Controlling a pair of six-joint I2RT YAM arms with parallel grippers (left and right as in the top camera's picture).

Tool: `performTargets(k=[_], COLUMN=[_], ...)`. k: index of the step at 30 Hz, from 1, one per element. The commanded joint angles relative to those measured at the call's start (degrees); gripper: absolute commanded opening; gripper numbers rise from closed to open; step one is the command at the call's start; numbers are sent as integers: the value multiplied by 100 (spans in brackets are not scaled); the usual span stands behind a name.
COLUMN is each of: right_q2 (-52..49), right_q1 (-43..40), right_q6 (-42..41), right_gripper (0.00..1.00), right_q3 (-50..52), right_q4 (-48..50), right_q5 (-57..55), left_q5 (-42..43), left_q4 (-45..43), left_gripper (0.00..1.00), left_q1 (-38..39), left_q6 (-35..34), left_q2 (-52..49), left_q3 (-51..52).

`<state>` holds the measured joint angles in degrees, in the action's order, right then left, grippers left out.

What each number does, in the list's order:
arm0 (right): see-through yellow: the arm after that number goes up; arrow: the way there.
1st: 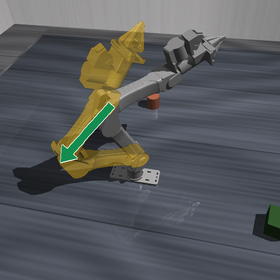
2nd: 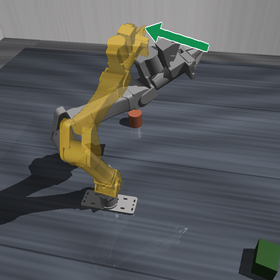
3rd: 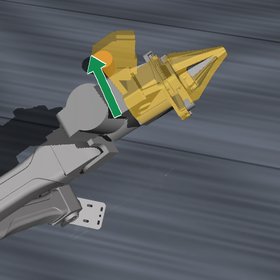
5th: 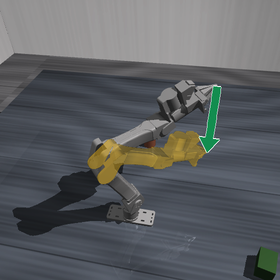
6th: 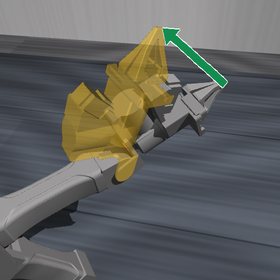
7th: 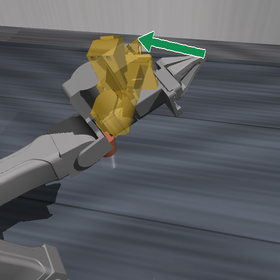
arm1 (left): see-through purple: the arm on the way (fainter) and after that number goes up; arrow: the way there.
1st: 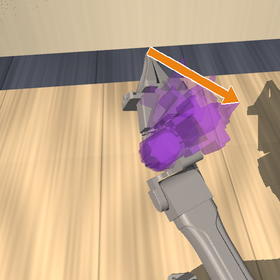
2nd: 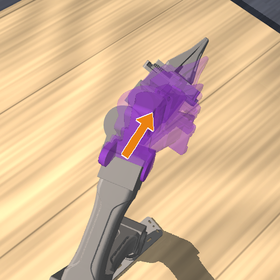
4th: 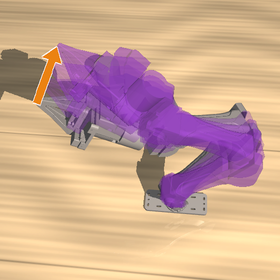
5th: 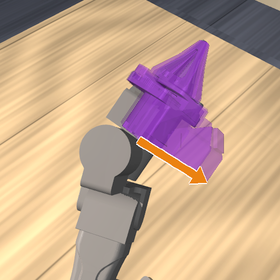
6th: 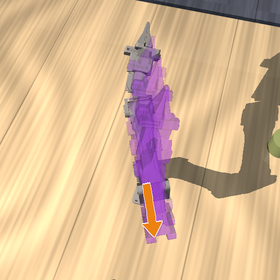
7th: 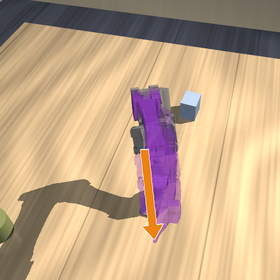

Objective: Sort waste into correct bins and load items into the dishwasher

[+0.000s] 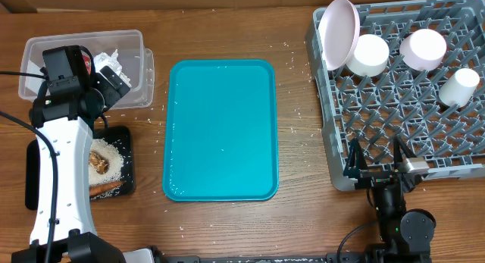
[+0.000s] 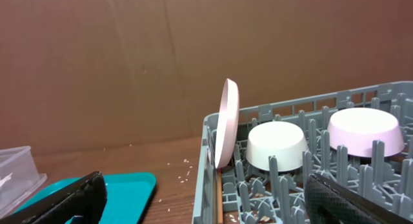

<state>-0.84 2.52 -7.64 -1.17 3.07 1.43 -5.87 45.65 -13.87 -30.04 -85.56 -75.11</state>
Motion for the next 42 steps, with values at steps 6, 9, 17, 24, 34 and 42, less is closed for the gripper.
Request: performTargets(k=[6, 9, 17, 24, 34, 42], right_q2=[70, 70, 70, 68, 68, 68], right_q1=[-92, -101, -94, -94, -94, -94], right_q6=[22, 63, 59, 59, 59, 59], right_gripper=[100, 100, 100, 100, 100, 100], right_q3=[72, 72, 72, 72, 72, 72], right_q4=[-807, -791, -791, -791, -791, -791], right_q5=[-92, -136, -131, -131, -131, -131], left_q5=[-50, -50, -50, -52, -50, -50], left_q4=[7, 7, 7, 7, 7, 7], left_gripper=[100, 100, 100, 100, 100, 100], left_q1=[2, 2, 2, 2, 2, 2], left_q6=[-81, -81, -81, -81, -81, -81], left_q2=[-28, -28, -28, -31, -28, -28], left_q3=[-81, -81, -81, -81, -81, -81])
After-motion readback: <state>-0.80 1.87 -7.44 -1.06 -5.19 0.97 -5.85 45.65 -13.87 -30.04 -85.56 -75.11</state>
